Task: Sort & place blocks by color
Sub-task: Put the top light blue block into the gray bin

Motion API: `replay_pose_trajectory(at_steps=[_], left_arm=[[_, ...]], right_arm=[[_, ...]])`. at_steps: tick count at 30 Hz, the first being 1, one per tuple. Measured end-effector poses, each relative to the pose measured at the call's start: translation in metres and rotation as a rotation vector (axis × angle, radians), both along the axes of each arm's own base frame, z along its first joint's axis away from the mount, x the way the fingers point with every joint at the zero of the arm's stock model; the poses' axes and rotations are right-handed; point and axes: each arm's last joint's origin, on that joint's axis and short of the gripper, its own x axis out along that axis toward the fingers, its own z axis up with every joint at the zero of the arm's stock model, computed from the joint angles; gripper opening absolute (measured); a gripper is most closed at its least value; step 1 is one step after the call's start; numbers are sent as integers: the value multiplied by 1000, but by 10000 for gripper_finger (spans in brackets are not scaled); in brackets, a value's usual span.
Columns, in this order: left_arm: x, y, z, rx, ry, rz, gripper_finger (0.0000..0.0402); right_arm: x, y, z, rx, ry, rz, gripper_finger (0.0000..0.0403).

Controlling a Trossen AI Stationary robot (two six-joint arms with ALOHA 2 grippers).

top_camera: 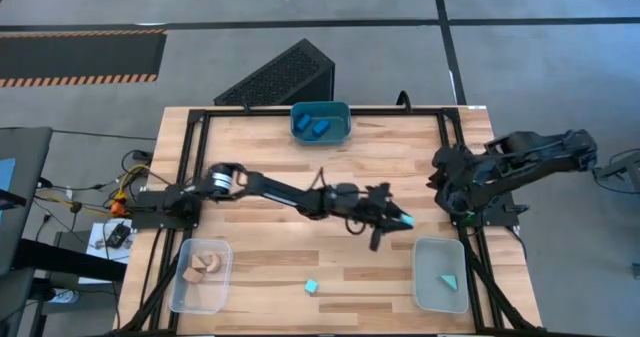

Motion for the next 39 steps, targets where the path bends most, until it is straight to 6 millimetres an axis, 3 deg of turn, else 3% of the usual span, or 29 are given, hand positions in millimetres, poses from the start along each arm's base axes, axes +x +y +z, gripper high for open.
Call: replay_pose_trajectory(at_steps=[5,11,15,23,28,33,35,39], left_arm=[[26,-27,-20,48,-45,-40,57],[44,-52,-49,140,-76,-66,86],[51,-57,-64,124,-64,-59,104],[54,-56,-72,61,1,-1,128],[53,-48,-50,72,90,-47,119],[40,-36,8,182,221,-65,83],[34,-30,15,230,313,-67,67],[24,-15,8,263,516,-66,45]], right_arm=[[-14,-2,3,8,-25,20,111],[-22,-1,5,49,-59,-4,111],[-23,1,5,72,-60,-14,111],[-17,5,4,71,-53,-42,111],[-7,9,-4,63,-6,-63,111],[-1,11,-15,31,42,-87,111],[1,11,-18,36,23,-108,111],[-1,14,-20,72,-37,-96,111]])
